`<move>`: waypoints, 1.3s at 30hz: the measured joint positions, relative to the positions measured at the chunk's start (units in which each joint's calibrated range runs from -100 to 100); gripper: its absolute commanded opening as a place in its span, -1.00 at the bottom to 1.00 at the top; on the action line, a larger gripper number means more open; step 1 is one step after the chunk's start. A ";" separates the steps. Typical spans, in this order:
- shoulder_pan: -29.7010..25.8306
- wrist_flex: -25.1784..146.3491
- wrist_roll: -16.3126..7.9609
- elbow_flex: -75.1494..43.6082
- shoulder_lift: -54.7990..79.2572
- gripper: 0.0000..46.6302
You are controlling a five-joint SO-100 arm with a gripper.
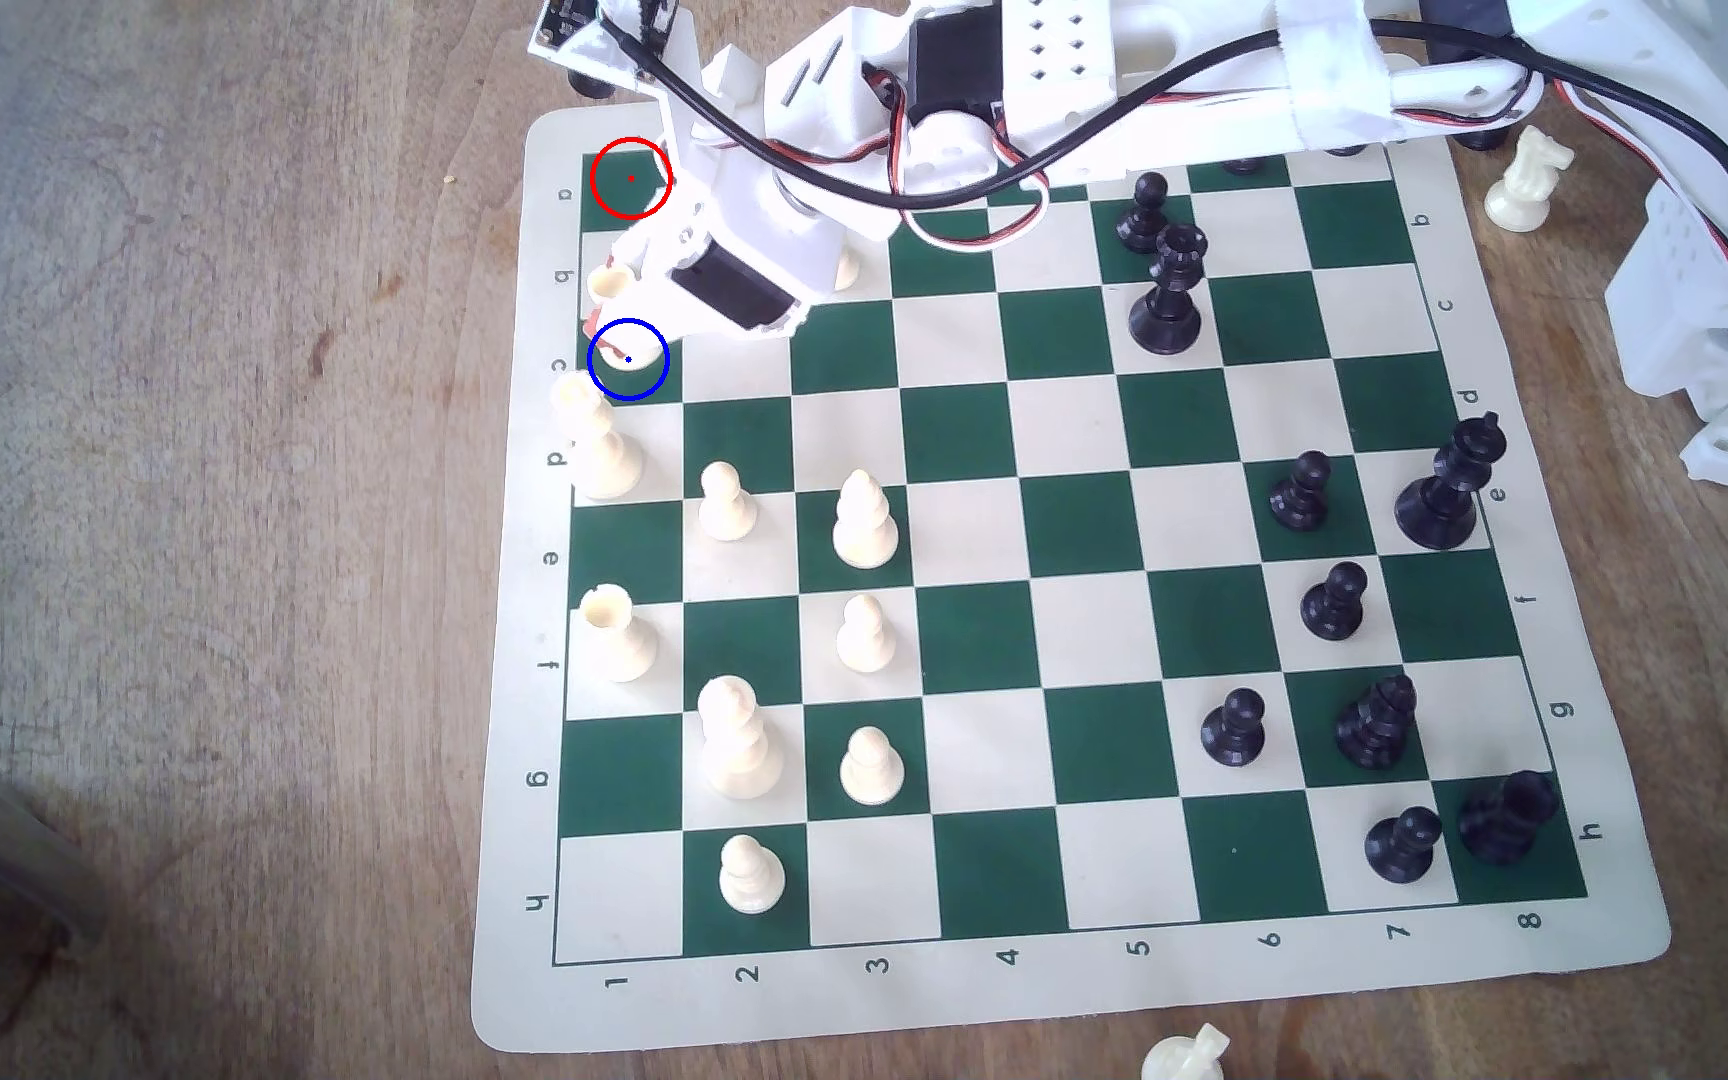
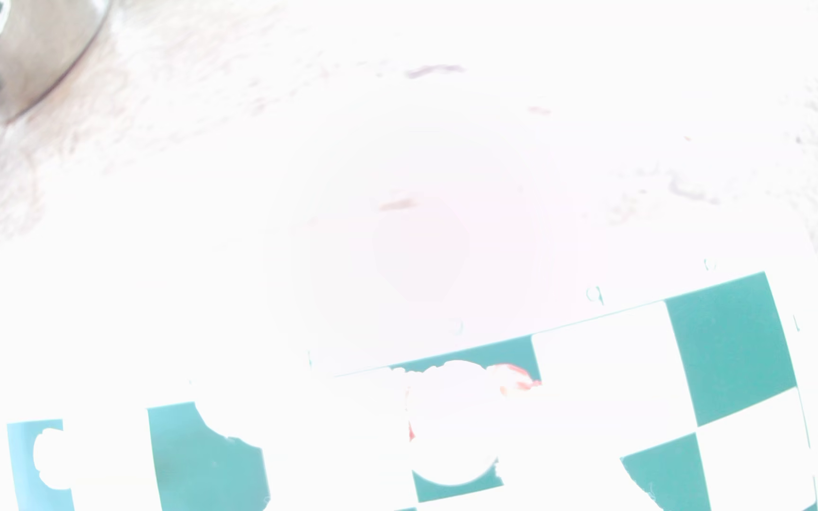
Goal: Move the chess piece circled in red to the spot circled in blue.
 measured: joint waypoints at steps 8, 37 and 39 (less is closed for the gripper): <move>0.00 -0.56 0.00 0.00 1.42 -0.92; 0.88 -0.56 0.54 -4.61 6.20 -0.29; 0.88 -0.48 0.54 -4.61 6.20 -0.29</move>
